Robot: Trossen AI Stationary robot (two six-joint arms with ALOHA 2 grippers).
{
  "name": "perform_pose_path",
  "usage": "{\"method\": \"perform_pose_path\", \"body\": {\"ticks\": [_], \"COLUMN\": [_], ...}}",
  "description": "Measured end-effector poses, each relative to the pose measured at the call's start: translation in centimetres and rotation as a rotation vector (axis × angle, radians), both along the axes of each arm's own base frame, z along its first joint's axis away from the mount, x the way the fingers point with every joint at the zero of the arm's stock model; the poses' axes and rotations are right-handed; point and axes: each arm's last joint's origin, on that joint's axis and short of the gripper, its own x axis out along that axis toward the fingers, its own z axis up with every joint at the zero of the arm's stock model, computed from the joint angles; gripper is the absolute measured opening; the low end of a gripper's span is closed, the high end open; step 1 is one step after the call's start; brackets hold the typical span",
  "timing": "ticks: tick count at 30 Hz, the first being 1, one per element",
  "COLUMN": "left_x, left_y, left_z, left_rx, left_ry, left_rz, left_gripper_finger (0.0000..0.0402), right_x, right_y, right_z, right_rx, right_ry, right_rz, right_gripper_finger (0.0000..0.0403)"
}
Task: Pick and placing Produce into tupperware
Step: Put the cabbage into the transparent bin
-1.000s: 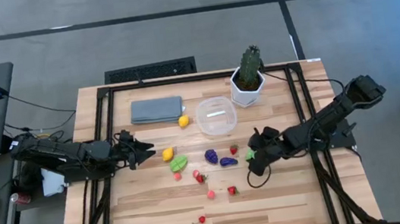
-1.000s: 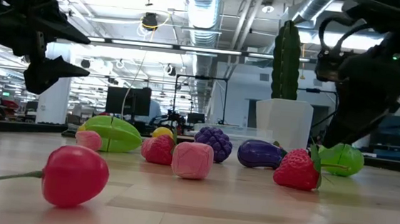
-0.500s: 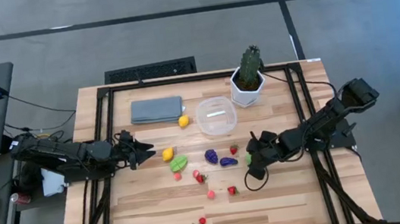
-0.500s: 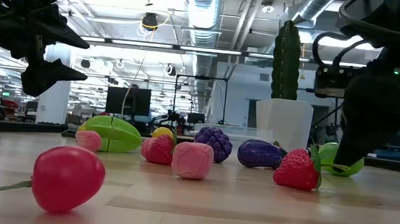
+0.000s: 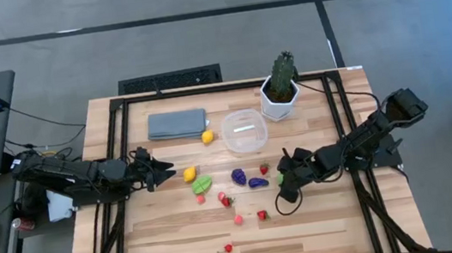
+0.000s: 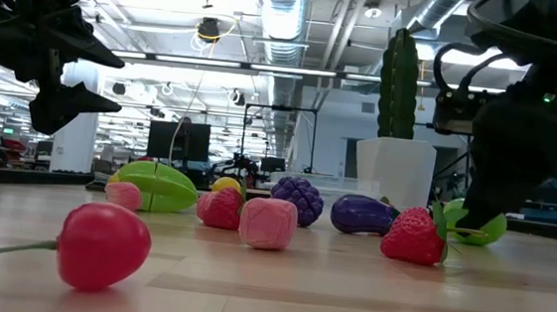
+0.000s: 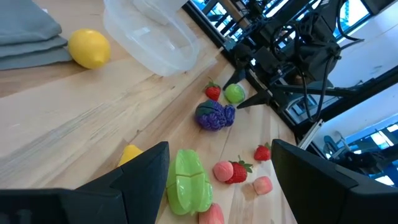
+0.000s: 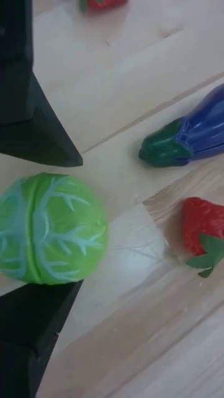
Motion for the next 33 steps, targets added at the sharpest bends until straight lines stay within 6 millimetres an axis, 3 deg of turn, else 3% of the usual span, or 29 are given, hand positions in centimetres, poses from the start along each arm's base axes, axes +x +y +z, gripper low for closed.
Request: {"method": "perform_pose_path", "body": {"ticks": [33], "left_x": [-0.01], "left_y": [0.01], "left_z": [-0.03], "left_rx": [-0.005], "left_ry": [0.001], "left_rz": [0.004], "left_gripper_finger": [0.0272], "right_x": [0.17], "right_y": [0.08], "right_z": [0.08], "right_rx": [0.012], "right_ry": [-0.018], "right_rz": [0.000], "right_gripper_finger": [0.0290]}}
